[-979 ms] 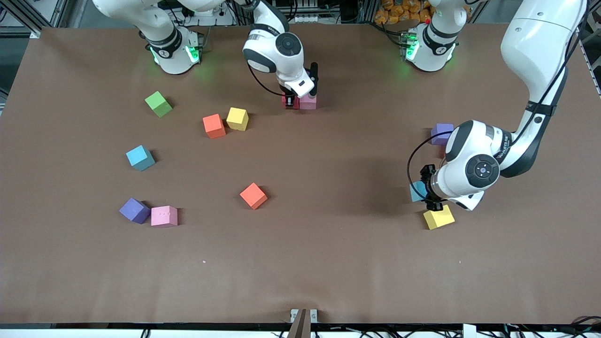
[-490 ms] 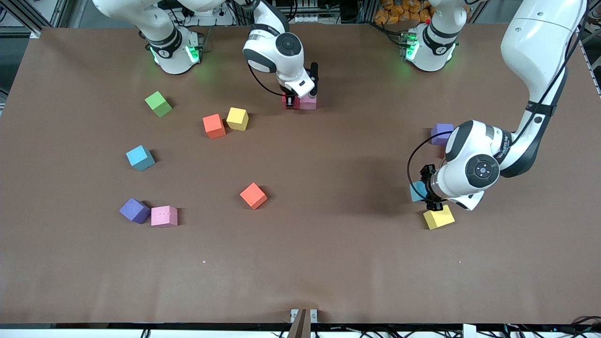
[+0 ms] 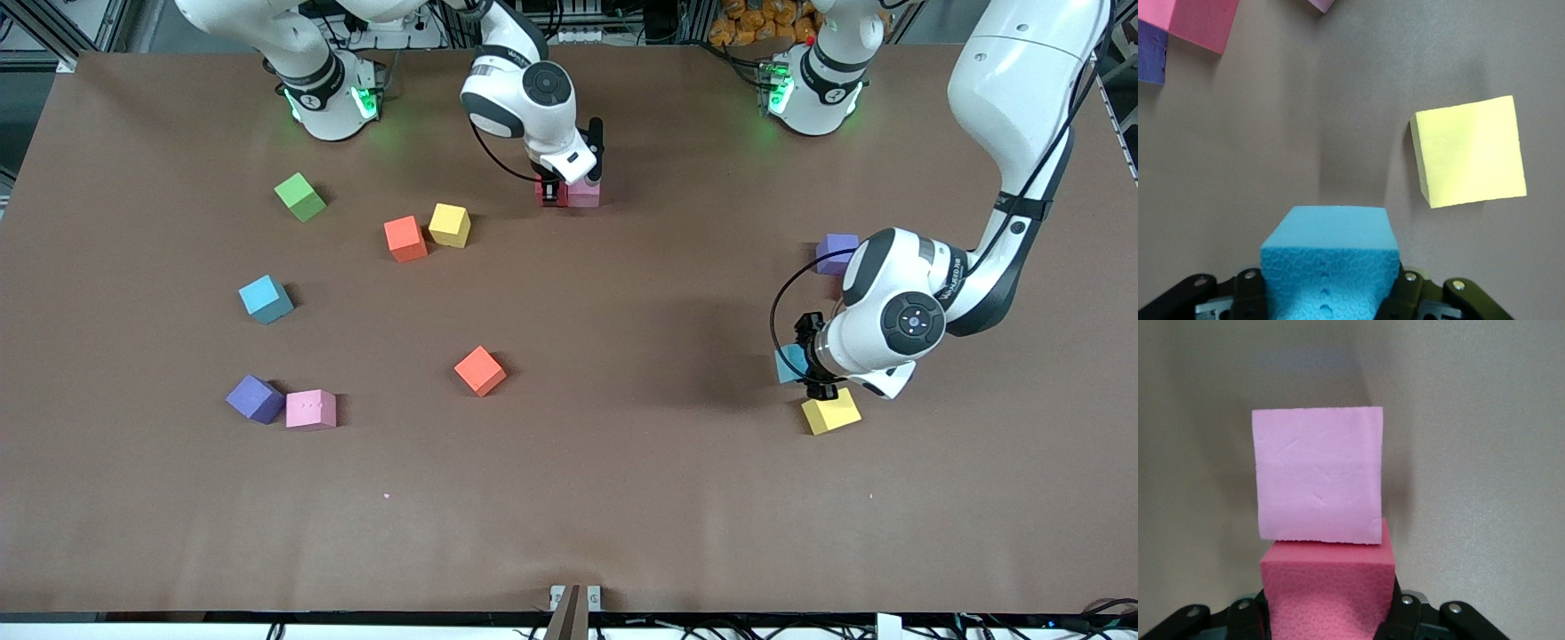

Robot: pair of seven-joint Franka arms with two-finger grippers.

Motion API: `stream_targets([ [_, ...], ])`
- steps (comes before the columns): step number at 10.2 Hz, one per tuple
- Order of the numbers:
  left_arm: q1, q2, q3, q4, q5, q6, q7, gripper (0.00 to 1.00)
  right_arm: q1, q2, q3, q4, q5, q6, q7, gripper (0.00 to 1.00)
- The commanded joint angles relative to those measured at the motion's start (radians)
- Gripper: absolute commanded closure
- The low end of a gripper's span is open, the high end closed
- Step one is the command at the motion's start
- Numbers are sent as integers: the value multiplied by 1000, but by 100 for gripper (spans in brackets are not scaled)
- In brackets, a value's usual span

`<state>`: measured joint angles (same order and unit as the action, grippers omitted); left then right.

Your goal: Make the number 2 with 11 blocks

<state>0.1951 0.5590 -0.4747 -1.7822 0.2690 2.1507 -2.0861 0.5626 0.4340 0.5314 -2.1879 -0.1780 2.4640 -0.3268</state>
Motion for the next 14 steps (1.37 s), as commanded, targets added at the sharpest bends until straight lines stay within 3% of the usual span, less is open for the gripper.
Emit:
stream_targets([
  [1,0,-1,-2,-6,22,14,-31,100,-9,17,13,16,6,0,-17,33],
  [2,0,1,-4,-6,22,14,-31,100,-10,17,13,16,6,0,-17,32],
  [3,0,1,-2,-6,22,14,-31,100,-10,16,13,16,6,0,-17,5],
  [4,0,1,-2,-6,22,14,-32,100,-12,14,13,14,6,-2,-17,0],
  [11,-17,-22,-5,-52,24,14,-63,100,-32,-50,24,3,14,-59,-8,0],
  [14,-14,-108,-27,-185,24,82,-72,100,-81,-102,57,3,14,-118,-11,0],
])
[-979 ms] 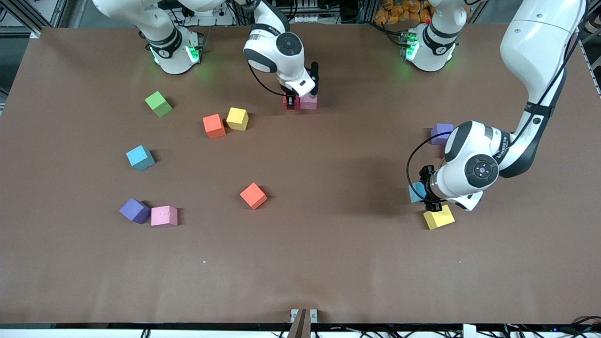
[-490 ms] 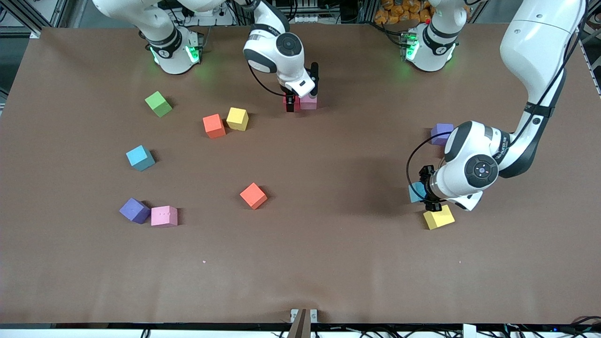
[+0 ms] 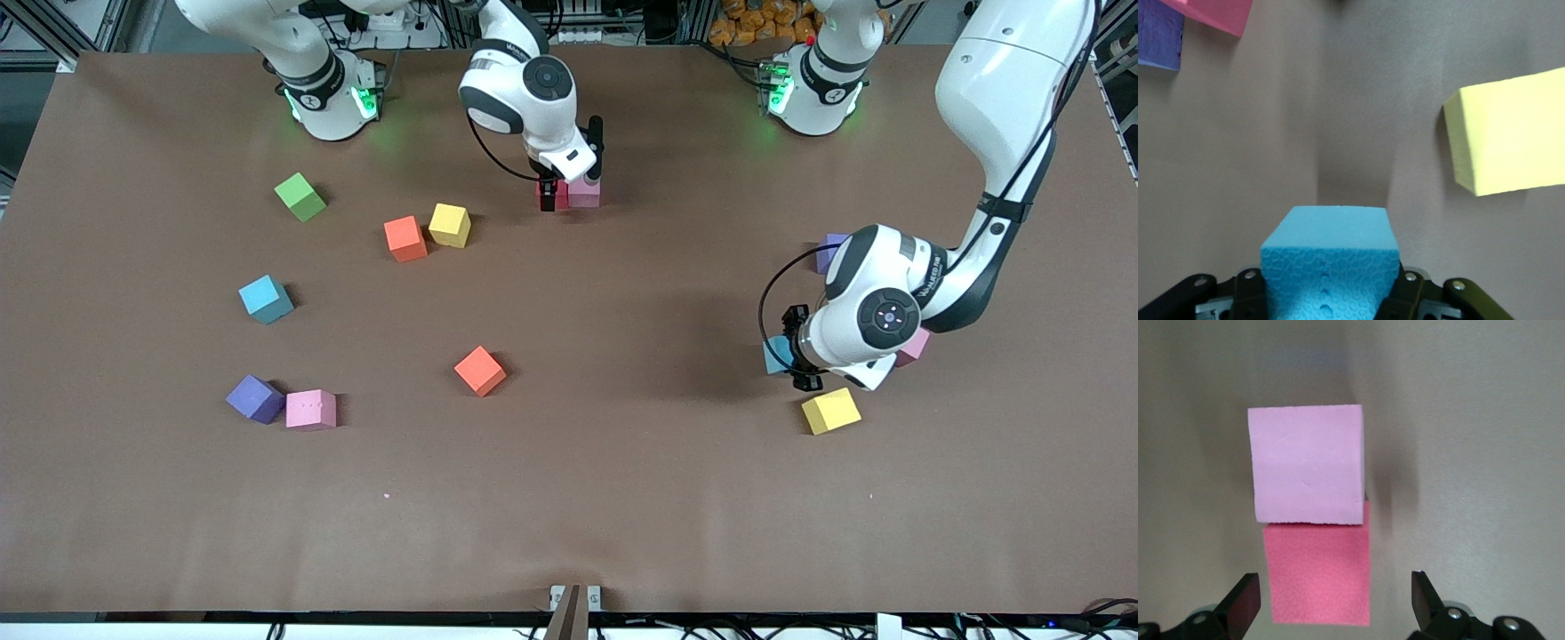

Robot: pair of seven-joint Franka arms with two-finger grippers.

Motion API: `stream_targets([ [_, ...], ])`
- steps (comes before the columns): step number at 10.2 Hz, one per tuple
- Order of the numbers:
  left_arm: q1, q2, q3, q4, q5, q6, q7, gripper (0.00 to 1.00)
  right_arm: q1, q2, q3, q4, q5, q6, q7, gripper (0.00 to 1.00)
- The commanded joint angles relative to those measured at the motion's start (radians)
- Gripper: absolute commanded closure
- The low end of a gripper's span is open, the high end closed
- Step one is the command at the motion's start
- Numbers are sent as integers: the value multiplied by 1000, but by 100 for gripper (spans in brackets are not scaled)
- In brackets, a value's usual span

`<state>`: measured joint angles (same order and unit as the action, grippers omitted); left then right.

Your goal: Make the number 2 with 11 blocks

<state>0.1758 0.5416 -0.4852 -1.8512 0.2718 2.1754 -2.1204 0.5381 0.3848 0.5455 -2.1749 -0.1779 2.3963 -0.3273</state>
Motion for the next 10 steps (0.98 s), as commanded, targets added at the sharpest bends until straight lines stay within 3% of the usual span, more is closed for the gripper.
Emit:
stream_targets([
  [1,5,-147,-22,-191,21,101,-42,100,-93,-90,77,-9,14,-86,-13,0],
  [3,7,-204,-70,-291,20,142,-61,100,-215,-192,166,0,67,-237,-18,0],
  [5,4,-203,-166,-347,21,162,-139,100,-349,-349,157,27,188,-331,-272,0],
  [6,-2,-200,-202,-362,21,175,-180,100,-399,-394,111,29,249,-359,-306,0],
  [8,-124,-180,-213,-390,29,220,-296,100,-432,-437,-31,32,261,-371,-326,0],
  [10,-235,-140,-213,-404,73,257,-441,100,-533,-448,-102,50,265,-353,-421,0],
])
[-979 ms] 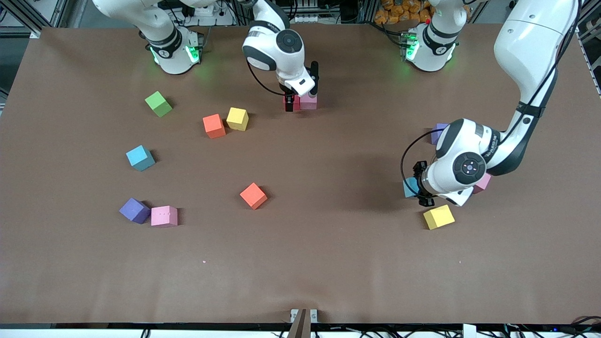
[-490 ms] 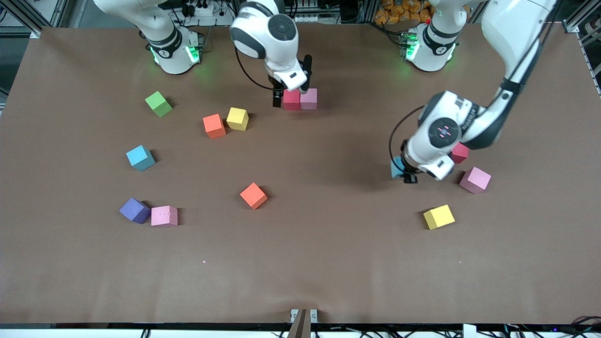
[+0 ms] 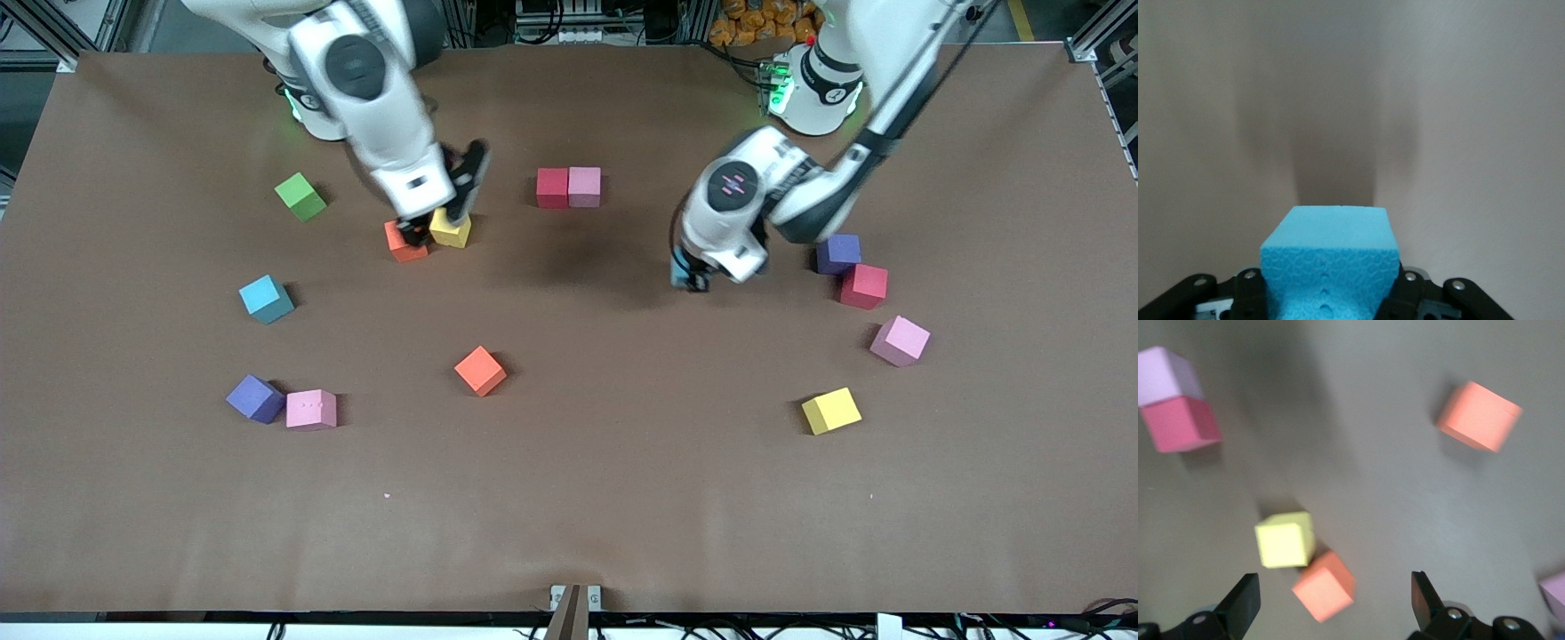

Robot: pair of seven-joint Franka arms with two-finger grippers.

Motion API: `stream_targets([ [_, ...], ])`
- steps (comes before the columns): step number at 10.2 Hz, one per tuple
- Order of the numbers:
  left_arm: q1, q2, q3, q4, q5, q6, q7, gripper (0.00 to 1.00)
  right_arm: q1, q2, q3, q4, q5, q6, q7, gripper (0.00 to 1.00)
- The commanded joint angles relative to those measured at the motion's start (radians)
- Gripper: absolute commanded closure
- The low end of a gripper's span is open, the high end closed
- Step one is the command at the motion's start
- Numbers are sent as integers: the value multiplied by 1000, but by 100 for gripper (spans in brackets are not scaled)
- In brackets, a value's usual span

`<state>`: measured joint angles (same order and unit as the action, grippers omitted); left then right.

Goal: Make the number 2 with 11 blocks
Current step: 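Place the cyan cube beside the pink cube while the right gripper reaches purple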

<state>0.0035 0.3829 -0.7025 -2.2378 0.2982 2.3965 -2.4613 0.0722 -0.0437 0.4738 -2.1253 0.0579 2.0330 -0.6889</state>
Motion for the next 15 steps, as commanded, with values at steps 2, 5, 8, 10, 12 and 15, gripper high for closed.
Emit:
stream_targets([
  [2,-98,36,3,-31,50,87,-195,100,-109,-24,-139,71,22,43,-63,0],
  [5,-144,39,1,-89,52,128,-283,100,-207,-22,-207,94,11,32,-63,0],
  [8,-210,36,1,-111,52,135,-370,100,-313,68,-211,56,-3,173,-78,0],
  [10,-269,28,1,-132,52,135,-409,100,-337,190,-213,65,-10,275,-92,0],
  [12,-292,13,-28,-146,52,135,-438,100,-365,374,-210,151,-23,319,-174,0],
  [15,-290,11,-48,-145,52,135,-450,100,-356,532,-213,273,-52,329,-233,0],
])
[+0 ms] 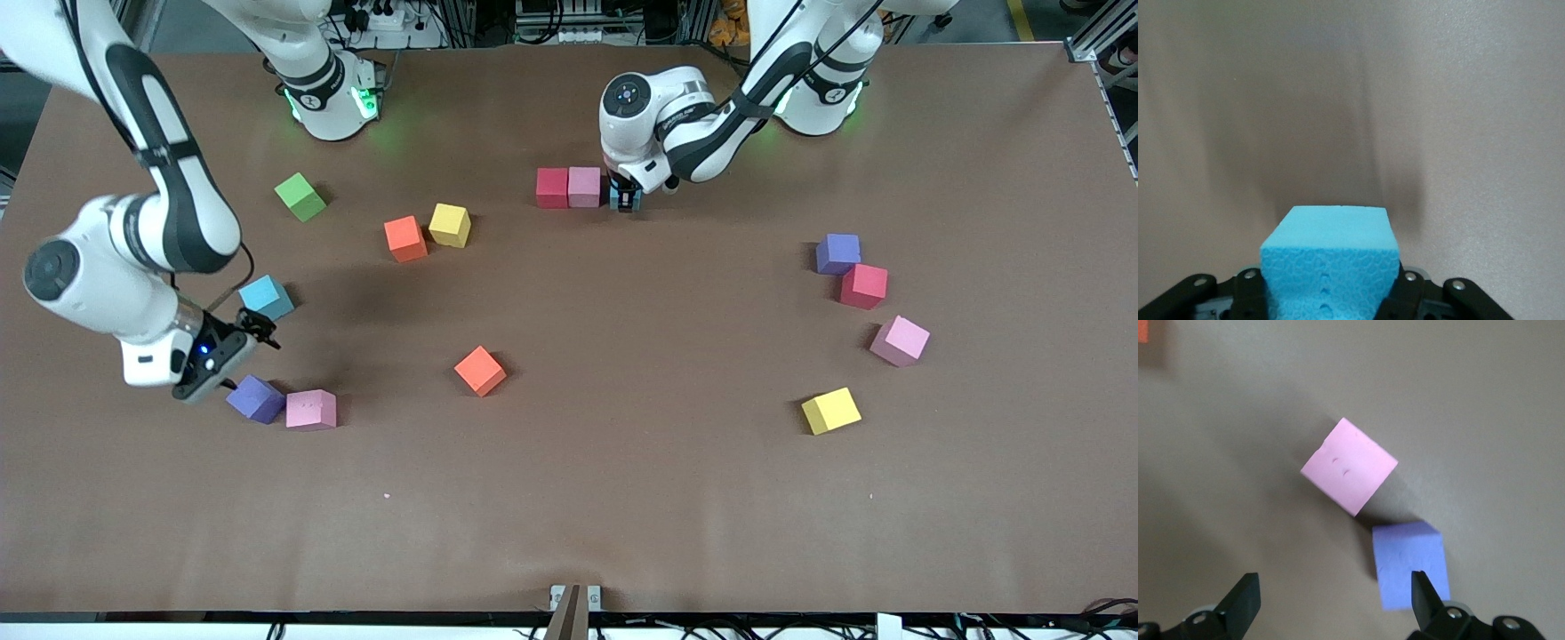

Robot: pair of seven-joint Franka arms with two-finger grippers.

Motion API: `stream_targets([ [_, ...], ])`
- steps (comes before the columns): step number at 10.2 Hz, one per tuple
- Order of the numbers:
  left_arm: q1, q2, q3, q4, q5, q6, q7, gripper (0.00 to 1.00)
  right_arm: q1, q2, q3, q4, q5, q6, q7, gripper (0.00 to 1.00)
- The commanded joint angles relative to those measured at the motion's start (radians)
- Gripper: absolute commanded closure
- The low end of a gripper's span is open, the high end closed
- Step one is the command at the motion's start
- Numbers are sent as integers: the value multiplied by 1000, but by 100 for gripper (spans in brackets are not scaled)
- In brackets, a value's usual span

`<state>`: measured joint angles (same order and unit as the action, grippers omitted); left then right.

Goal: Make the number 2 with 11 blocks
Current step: 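Place the cyan cube beside the pink cube while the right gripper reaches purple, then grasp the purple cube with the right gripper while the left gripper releases cyan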

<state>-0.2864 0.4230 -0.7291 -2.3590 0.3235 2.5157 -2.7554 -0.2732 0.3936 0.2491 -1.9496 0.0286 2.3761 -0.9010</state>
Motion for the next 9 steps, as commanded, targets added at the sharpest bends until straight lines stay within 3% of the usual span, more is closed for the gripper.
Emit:
stream_targets([
  [1,-2,-29,-24,-23,26,15,-162,100,-14,138,10,139,-35,-11,-36,0],
  [4,-2,-29,-26,-13,25,15,-173,100,-23,208,10,208,-134,23,-93,0],
  [9,-4,-15,-24,9,23,29,-174,100,-49,246,6,204,-141,12,-102,0],
])
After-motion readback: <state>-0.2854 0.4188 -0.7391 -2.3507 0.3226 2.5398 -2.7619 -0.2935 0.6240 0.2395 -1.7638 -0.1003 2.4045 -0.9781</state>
